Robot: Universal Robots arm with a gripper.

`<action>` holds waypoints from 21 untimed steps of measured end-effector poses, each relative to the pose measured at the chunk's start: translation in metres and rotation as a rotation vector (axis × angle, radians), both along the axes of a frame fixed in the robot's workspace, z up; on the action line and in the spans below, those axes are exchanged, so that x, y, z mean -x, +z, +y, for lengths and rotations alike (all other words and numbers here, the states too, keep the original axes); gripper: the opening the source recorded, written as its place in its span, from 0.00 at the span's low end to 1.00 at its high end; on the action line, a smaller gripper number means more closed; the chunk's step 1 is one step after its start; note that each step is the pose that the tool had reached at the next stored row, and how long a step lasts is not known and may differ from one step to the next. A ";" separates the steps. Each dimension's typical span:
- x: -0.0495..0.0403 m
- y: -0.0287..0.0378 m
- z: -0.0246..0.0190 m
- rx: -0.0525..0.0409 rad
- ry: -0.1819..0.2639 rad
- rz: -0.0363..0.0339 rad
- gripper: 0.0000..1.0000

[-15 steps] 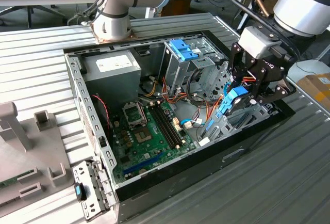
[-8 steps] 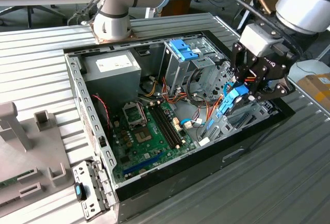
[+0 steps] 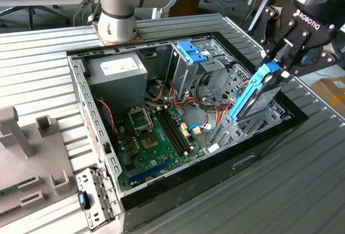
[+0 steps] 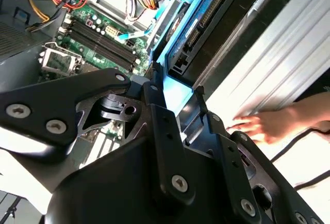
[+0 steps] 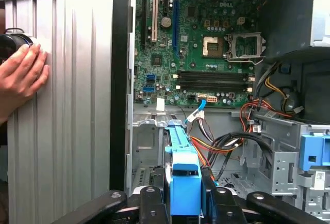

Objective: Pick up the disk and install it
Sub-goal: 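Insert the disk into the insertion slot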

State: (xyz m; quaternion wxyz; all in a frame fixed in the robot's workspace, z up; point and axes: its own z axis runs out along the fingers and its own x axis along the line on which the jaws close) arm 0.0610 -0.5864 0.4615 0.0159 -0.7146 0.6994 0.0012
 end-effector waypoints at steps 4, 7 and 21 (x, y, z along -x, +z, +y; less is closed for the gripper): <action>0.0000 0.0281 0.0001 0.0006 0.000 -0.0021 0.36; 0.0000 0.0565 0.0000 0.0000 0.000 -0.0039 0.36; 0.0038 0.0842 -0.0279 0.0003 0.000 -0.0130 0.36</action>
